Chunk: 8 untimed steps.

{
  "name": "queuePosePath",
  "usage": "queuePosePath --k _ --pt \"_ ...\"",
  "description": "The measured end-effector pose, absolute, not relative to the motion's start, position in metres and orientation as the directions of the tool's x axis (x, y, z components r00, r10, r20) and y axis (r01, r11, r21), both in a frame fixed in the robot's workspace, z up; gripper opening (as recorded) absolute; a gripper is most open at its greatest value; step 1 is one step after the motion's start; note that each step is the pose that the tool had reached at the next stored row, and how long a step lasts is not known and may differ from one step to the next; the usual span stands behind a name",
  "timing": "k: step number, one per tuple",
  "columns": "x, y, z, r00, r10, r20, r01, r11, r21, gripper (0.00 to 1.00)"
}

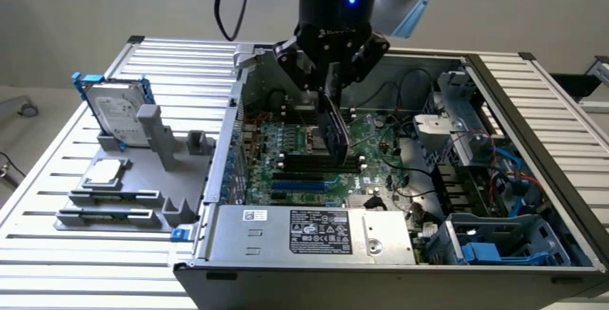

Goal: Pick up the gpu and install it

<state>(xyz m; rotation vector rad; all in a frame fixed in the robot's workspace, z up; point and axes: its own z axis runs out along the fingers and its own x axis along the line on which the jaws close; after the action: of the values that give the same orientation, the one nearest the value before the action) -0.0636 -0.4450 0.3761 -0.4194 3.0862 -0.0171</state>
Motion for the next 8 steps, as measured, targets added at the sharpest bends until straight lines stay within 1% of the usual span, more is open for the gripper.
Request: queuePosePath --k 8 --pt "-0.0635 -0.445 0.3735 -0.914 -0.405 -0.025 -0.405 0.914 -0.015 0.26"
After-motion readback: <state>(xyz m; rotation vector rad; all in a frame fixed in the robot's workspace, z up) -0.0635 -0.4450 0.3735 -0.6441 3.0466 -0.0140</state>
